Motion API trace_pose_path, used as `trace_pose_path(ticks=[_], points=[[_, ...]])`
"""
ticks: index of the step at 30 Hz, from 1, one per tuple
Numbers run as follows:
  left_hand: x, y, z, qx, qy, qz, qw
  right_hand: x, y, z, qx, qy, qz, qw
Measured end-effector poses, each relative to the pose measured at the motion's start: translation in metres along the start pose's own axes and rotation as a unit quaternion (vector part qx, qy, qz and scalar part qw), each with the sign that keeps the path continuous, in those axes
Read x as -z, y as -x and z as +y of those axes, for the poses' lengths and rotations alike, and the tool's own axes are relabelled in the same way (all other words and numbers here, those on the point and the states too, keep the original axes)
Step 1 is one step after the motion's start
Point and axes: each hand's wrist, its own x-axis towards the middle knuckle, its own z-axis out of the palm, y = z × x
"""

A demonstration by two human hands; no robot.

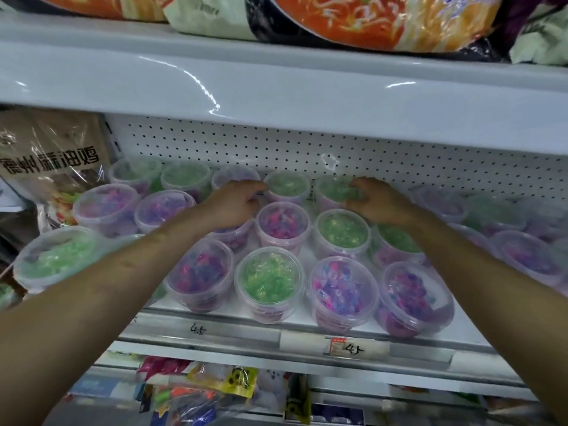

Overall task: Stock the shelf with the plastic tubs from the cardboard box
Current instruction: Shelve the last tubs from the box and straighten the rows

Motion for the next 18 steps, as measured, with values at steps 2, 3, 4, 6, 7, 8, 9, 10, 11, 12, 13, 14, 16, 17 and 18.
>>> trace_pose_path(ticks=[2,3,4,6,7,8,9,10,11,12,13,14,16,17,18], points=[[-0.002,-0.003,0.002,-0.014,0.016,0.001,1.000,-0.001,-0.001,-0.001,-0.004,-0.002,0.009,1.000],[-0.002,-0.005,0.004,-0.016,0.020,-0.003,1.000,-0.001,-0.001,-0.001,-0.004,-0.003,0.011,1.000],[-0.003,-0.006,0.005,-0.020,0.025,-0.007,0.999,-0.001,0.000,-0.002,-0.004,-0.001,0.011,1.000],[-0.003,-0.010,0.008,-0.020,0.026,-0.017,0.999,0.000,0.002,-0.002,-0.004,0.002,0.006,1.000],[-0.003,-0.012,0.010,-0.019,0.026,-0.023,0.999,0.001,0.003,-0.002,-0.004,0.000,0.004,1.000],[-0.004,-0.013,0.011,-0.020,0.024,-0.030,0.999,0.002,0.003,-0.003,-0.004,-0.001,0.003,1.000],[-0.004,-0.015,0.012,-0.020,0.019,-0.036,0.999,0.003,0.003,-0.004,-0.003,0.001,0.006,1.000],[-0.005,-0.015,0.012,-0.024,0.011,-0.043,0.999,0.003,0.002,-0.004,0.000,0.004,0.012,1.000],[-0.006,-0.015,0.012,-0.030,0.003,-0.048,0.998,0.002,0.001,-0.004,0.005,0.004,0.020,1.000],[-0.006,-0.015,0.010,-0.034,-0.002,-0.051,0.998,0.000,-0.001,-0.005,0.014,0.000,0.030,0.999],[-0.006,-0.016,0.009,-0.035,-0.006,-0.055,0.998,-0.001,-0.002,-0.009,0.021,-0.008,0.038,0.999],[-0.005,-0.017,0.007,-0.035,-0.009,-0.060,0.998,-0.001,-0.001,-0.016,0.028,-0.014,0.044,0.999],[-0.002,-0.019,0.004,-0.034,-0.012,-0.064,0.997,-0.002,-0.003,-0.031,0.058,-0.026,0.046,0.997],[-0.001,-0.021,0.003,-0.036,-0.013,-0.058,0.998,-0.004,-0.006,-0.038,0.074,-0.035,0.042,0.996],[0.001,-0.021,0.001,-0.039,-0.015,-0.046,0.998,-0.007,-0.010,-0.045,0.084,-0.043,0.032,0.995]])
